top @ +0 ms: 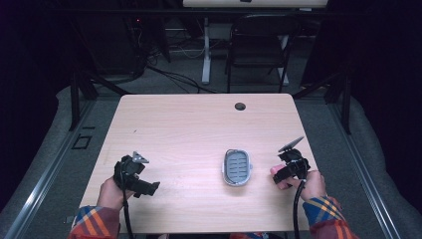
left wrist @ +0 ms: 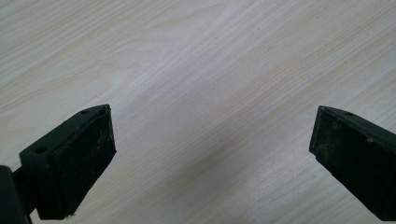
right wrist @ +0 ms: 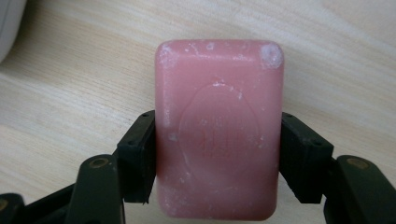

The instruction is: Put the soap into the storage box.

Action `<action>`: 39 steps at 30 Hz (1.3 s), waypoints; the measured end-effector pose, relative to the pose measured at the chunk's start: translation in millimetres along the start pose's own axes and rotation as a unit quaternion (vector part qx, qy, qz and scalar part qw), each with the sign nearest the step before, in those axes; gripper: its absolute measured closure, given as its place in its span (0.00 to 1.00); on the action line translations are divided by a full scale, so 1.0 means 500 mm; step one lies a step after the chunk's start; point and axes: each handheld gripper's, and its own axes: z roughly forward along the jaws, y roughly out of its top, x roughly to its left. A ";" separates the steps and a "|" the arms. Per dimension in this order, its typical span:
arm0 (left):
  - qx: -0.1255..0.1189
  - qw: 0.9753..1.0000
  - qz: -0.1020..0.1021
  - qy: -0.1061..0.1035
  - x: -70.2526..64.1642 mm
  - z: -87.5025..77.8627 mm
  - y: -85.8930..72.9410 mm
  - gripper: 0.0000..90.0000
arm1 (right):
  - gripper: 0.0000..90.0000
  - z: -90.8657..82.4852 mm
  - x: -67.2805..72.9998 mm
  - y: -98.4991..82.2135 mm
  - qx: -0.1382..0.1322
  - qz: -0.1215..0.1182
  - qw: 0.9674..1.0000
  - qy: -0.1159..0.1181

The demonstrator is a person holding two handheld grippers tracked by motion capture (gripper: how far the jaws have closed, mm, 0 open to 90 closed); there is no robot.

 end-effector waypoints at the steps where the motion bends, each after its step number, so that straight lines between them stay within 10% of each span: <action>1: 0.000 1.000 0.000 0.000 0.000 0.000 0.000 0.00 | 0.41 0.000 0.000 0.000 0.000 0.000 1.000 0.000; 39: -0.005 1.000 0.012 -0.011 -0.003 0.003 0.008 0.00 | 0.41 -0.073 0.059 0.060 -0.001 -0.062 0.998 0.004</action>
